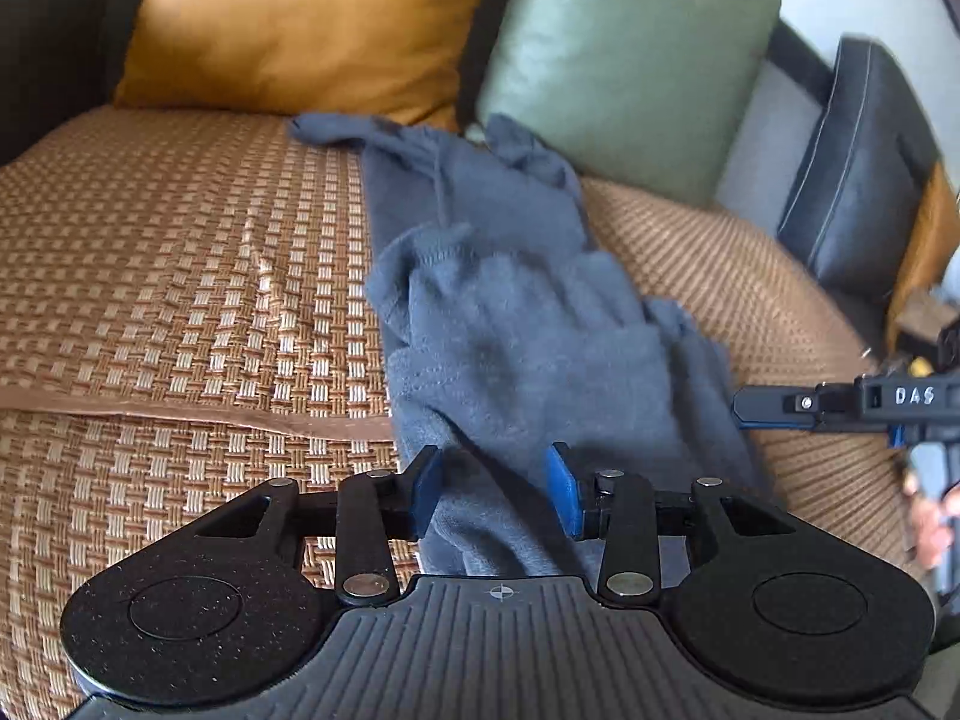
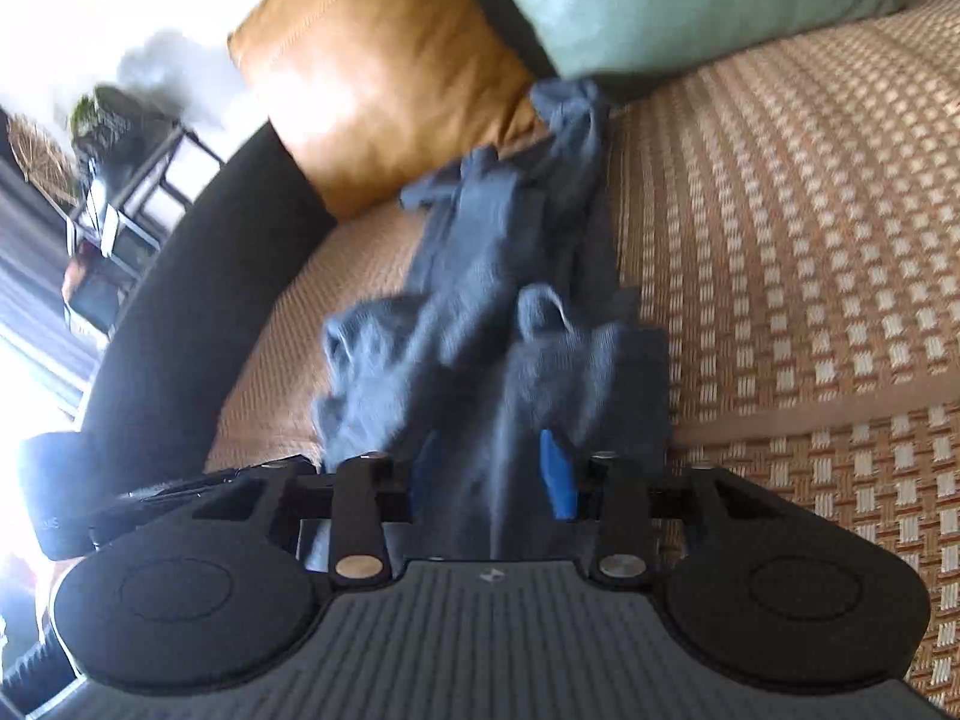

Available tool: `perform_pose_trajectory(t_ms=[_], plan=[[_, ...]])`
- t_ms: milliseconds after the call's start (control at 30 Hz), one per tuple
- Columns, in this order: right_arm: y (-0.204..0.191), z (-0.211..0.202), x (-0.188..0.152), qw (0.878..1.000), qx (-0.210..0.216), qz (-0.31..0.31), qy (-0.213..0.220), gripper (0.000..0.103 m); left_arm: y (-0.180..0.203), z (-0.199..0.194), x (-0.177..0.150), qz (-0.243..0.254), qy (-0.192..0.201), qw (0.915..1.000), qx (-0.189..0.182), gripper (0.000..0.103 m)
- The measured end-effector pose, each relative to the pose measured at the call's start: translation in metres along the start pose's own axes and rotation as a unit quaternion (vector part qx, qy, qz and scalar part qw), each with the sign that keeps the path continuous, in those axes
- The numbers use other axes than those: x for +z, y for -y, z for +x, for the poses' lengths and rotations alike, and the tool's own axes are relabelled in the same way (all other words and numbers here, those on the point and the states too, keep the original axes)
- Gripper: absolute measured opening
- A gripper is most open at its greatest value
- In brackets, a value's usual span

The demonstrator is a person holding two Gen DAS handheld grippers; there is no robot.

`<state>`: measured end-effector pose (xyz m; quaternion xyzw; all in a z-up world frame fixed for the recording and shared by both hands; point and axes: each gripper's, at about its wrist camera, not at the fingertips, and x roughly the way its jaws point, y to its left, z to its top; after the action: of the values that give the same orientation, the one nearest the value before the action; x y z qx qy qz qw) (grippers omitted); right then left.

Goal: Fold clothes

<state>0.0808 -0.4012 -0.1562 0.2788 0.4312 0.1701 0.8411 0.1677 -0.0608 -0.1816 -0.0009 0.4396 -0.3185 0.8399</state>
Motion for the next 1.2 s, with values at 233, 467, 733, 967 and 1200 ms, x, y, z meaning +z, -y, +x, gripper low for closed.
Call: perform_pose_trajectory(t_ms=[233,467,733,967,1200], plan=[[0.024,-0.001,0.009,0.996,-0.017,0.069,0.049,0.029,-0.027,0.001,0.023,-0.074,0.016,0.9956,0.054,0.056],[0.022,-0.057,-0.036,0.998,-0.008,0.053,0.041,0.051,-0.026,-0.044,-0.032,-0.096,-0.028,0.9947,-0.024,0.061],[0.015,-0.033,-0.07,0.999,-0.029,0.017,0.012,0.055,-0.015,-0.026,-0.05,-0.094,-0.018,0.995,-0.029,0.073],[0.014,-0.035,-0.06,0.998,-0.006,0.057,0.004,0.019,-0.006,-0.019,-0.032,-0.093,-0.039,0.9946,-0.023,0.008],[-0.02,-0.102,-0.074,1.0,0.004,-0.003,-0.007,0.017,0.019,-0.089,-0.064,-0.063,-0.029,0.9959,-0.058,0.008]])
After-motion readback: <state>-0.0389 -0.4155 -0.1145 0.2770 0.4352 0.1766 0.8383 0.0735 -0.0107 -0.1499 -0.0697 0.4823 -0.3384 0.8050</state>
